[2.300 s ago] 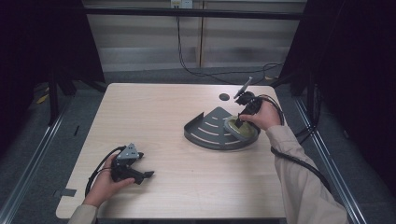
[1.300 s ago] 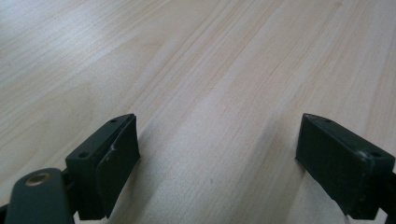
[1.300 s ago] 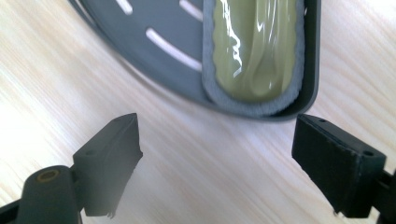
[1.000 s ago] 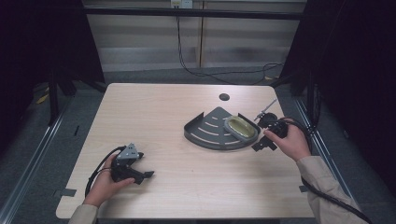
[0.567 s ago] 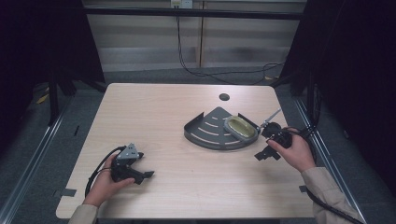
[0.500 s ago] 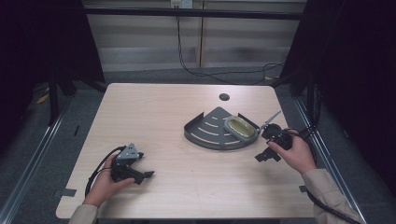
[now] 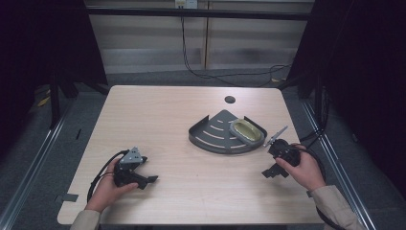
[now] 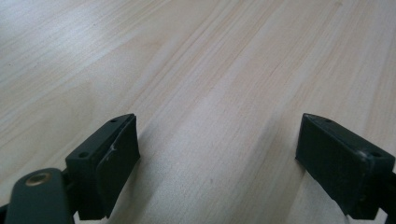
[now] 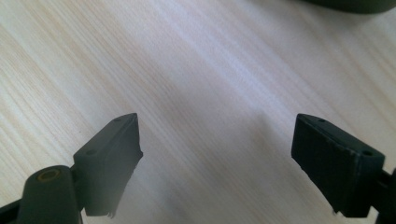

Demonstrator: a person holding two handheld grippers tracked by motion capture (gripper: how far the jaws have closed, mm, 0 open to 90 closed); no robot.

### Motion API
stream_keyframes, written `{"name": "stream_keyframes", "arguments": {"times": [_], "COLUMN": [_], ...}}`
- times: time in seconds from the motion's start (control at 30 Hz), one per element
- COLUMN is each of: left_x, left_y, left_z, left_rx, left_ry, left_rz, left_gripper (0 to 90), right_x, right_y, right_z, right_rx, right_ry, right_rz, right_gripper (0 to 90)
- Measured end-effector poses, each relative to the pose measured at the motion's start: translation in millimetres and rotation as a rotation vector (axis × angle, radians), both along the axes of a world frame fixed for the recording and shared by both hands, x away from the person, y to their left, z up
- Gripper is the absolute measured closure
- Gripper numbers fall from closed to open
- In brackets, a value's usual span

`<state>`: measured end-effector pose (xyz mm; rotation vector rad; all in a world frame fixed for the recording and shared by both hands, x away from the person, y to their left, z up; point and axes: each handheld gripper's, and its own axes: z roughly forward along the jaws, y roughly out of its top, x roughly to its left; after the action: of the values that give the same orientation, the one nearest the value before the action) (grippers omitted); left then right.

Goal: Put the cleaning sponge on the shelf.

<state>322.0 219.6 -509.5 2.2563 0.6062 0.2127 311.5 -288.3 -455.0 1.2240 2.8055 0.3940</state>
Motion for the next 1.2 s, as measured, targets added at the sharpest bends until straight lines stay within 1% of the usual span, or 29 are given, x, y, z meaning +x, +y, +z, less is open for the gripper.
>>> {"name": "stream_keyframes", "arguments": {"times": [0.1, 0.17, 0.23, 0.37, 0.4, 0.47, 0.57, 0.6, 0.63, 0.67, 0.83, 0.9, 0.97, 1.07, 1.13, 1.17, 1.2], "left_x": [0.0, 0.0, -0.1, -0.1, 0.0, 0.0, -0.1, -0.1, -0.1, -0.1, 0.0, 0.0, 0.0, 0.0, 0.0, -0.1, 0.0], "left_y": [0.0, 0.0, -0.1, -0.1, 0.0, 0.0, -0.1, -0.1, -0.1, -0.1, 0.0, 0.0, 0.0, 0.0, 0.0, -0.1, -0.1], "left_z": [0.0, 0.0, -0.1, -0.1, 0.0, 0.0, -0.1, -0.1, -0.1, -0.1, 0.0, 0.0, 0.0, 0.0, 0.0, -0.1, 0.0], "left_rx": [0.000, 0.000, -0.001, -0.002, 0.000, 0.000, -0.002, -0.001, -0.002, -0.002, 0.000, 0.000, 0.001, 0.000, 0.000, -0.001, 0.000], "left_ry": [0.000, 0.000, 0.000, 0.000, 0.000, 0.000, 0.000, 0.000, 0.000, 0.000, 0.000, 0.000, -0.001, 0.000, 0.000, 0.000, 0.000], "left_rz": [0.000, 0.000, 0.001, 0.002, 0.000, 0.000, 0.001, 0.001, 0.001, 0.001, 0.000, 0.000, 0.000, 0.000, 0.000, 0.001, 0.000], "left_gripper": [12.9, 12.9, 12.9, 12.9, 12.9, 12.9, 12.9, 12.9, 12.9, 12.9, 12.9, 12.9, 12.9, 12.9, 12.9, 12.9, 12.9], "right_x": [-4.7, -8.2, -11.5, -16.4, -17.7, -20.3, -23.4, -24.7, -26.3, -27.6, -32.4, -34.6, -37.7, -41.1, -43.7, -44.9, -47.1], "right_y": [-1.5, -2.2, -3.2, -6.7, -7.5, -9.1, -11.4, -11.6, -11.9, -12.1, -15.9, -17.1, -19.4, -21.9, -24.2, -25.5, -26.1], "right_z": [-6.9, -11.6, -15.0, -21.2, -22.4, -23.8, -25.2, -25.3, -26.4, -26.7, -29.3, -30.3, -32.3, -34.0, -36.2, -37.8, -38.6], "right_rx": [0.002, 0.000, 0.002, 0.009, 0.009, 0.014, 0.034, 0.036, 0.040, 0.039, 0.073, 0.088, 0.112, 0.135, 0.158, 0.170, 0.182], "right_ry": [0.001, 0.003, 0.010, 0.003, 0.007, -0.023, -0.047, -0.049, -0.067, -0.071, -0.109, -0.122, -0.152, -0.176, -0.210, -0.234, -0.242], "right_rz": [-0.002, 0.008, 0.005, -0.006, -0.006, -0.006, -0.005, -0.009, -0.005, -0.005, -0.008, -0.017, -0.027, -0.037, -0.043, -0.045, -0.058], "right_gripper": [15.4, 15.6, 15.6, 15.5, 14.1, 14.2, 13.8, 13.5, 13.0, 12.1, 10.7, 10.0, 9.9, 9.8, 9.5, 9.5, 9.5]}}
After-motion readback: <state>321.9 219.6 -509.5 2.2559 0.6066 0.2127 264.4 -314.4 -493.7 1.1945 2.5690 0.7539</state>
